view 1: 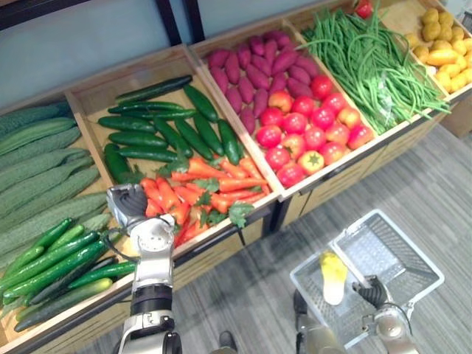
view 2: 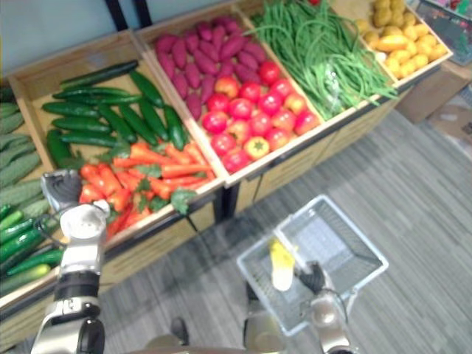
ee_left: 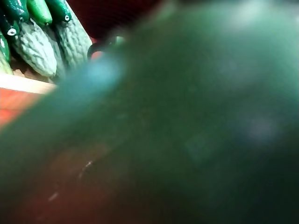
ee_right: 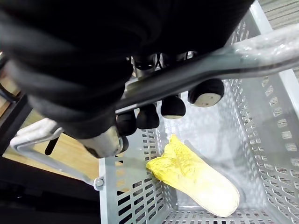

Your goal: Pick vegetable in the basket

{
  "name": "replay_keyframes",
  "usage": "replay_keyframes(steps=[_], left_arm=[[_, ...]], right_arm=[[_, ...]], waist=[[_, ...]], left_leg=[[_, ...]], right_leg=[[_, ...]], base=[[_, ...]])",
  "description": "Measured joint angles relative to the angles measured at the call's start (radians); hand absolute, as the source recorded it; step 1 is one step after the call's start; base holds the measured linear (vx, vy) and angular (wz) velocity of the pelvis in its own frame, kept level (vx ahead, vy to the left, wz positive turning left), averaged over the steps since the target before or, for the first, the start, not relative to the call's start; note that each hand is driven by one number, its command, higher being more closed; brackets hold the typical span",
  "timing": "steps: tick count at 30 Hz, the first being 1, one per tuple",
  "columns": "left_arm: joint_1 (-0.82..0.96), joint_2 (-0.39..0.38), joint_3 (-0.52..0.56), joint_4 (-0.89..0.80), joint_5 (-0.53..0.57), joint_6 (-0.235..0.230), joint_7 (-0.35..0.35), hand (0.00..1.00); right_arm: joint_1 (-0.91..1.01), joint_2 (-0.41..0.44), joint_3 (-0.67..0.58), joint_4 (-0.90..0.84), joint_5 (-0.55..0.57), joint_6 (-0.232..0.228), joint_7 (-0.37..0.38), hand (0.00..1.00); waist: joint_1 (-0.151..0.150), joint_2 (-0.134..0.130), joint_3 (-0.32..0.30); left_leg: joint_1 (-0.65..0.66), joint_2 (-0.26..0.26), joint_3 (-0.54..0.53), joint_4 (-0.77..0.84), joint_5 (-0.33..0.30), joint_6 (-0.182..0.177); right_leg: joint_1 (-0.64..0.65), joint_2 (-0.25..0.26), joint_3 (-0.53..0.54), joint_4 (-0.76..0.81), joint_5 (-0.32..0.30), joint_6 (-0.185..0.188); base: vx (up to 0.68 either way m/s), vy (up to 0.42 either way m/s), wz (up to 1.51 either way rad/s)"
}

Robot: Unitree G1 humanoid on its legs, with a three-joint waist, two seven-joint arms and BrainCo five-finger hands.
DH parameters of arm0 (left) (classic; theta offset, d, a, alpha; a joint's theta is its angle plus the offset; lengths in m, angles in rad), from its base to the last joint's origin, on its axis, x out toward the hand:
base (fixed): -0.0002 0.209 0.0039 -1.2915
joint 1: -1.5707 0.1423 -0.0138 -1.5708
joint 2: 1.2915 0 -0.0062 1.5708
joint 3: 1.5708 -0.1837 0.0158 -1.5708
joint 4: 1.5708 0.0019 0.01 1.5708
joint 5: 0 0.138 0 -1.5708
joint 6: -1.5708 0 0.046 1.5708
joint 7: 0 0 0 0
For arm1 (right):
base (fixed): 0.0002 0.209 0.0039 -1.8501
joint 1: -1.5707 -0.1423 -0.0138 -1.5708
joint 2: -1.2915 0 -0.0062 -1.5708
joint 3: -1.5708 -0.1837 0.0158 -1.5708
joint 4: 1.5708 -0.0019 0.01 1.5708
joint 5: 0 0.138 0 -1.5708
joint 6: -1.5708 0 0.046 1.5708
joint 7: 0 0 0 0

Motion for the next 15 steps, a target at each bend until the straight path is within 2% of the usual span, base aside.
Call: replay_keyframes(steps=[3,4,5,15], left_arm=[[-0.001,0.000,-0.004,-0.016,0.016,0.001,0.000,1.00],[-0.001,-0.001,-0.004,-0.016,0.017,0.006,-0.001,0.00],[-0.001,-0.001,-0.004,-0.016,0.033,0.019,-0.002,0.00],[-0.003,0.001,-0.017,-0.009,0.087,0.035,-0.030,0.00]], right_arm=[[0.004,0.002,-0.004,0.000,0.000,0.000,0.000,1.00],[0.005,0.002,-0.005,-0.001,0.000,0.000,0.000,1.00],[0.006,0.002,-0.006,-0.001,0.000,0.000,0.000,1.00],[0.005,0.002,-0.008,-0.009,0.000,-0.004,-0.001,1.00]], waist=[[-0.001,-0.001,-0.001],[-0.001,-0.001,-0.001],[0.000,-0.001,-0.001],[0.001,-0.005,-0.004]], left_leg=[[-0.009,0.000,-0.011,0.005,0.000,0.000],[-0.010,0.000,-0.012,0.006,0.000,0.000],[-0.011,0.000,-0.013,0.006,0.000,0.000],[-0.035,-0.003,-0.012,0.006,0.001,0.001]], right_leg=[[-0.001,0.002,-0.002,0.000,0.000,0.000],[-0.002,0.004,-0.003,0.000,0.000,0.000],[-0.002,0.004,-0.003,0.000,0.000,0.000],[-0.036,0.004,0.014,0.001,0.003,-0.005]], base=[[-0.04,-0.041,0.06],[-0.02,-0.047,0.04],[-0.01,-0.036,0.02],[0.01,-0.013,-0.02]])
